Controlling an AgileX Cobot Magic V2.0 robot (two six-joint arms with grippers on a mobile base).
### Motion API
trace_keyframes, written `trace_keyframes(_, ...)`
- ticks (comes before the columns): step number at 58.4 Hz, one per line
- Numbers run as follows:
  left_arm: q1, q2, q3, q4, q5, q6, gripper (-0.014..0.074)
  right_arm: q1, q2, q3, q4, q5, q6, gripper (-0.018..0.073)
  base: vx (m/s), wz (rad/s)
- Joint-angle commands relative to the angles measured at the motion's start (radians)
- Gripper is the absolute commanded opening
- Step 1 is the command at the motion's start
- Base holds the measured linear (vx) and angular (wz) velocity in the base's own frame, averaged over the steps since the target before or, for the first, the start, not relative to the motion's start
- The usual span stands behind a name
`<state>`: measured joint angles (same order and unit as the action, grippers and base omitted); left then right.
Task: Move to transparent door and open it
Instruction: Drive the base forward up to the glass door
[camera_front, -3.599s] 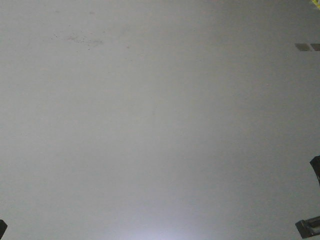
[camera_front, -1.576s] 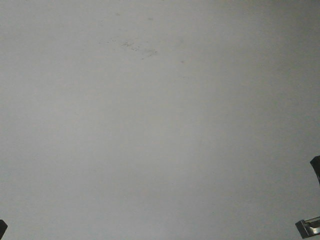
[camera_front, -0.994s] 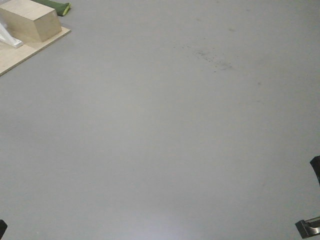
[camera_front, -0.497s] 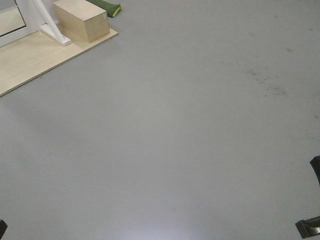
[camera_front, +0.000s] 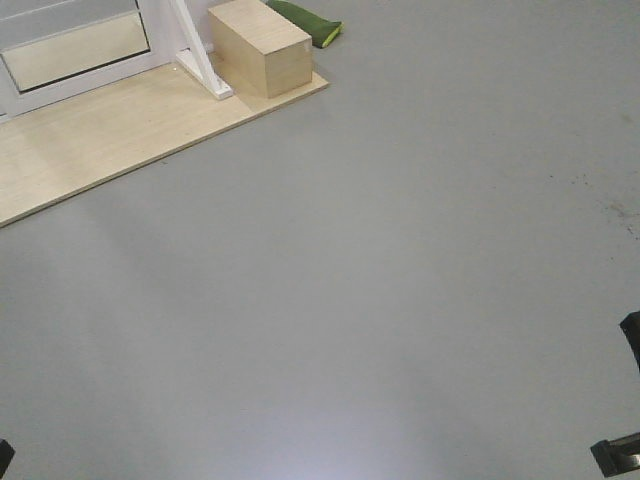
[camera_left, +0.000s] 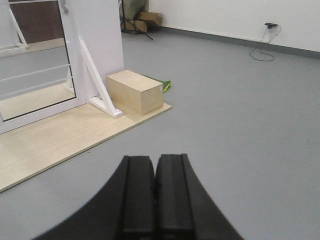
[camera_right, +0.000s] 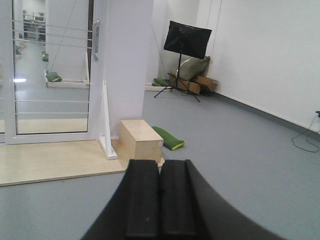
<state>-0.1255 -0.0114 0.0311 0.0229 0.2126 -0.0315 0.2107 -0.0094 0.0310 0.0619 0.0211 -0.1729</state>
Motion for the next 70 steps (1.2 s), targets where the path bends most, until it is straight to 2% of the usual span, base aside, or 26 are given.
trace_keyframes(1,-0.005,-0.014,0.009,-0.002,-0.085,-0.005,-0.0006,-0.004,-0.016,0.003,-0.003,-0.086,0.000,-0.0006,0.44,0.25)
trace_keyframes(70,-0.005,-0.014,0.009,-0.002,-0.085,-0.005,-0.0006,-0.004,-0.016,0.003,-0.003,-0.086,0.000,-0.0006,0.47,0.12)
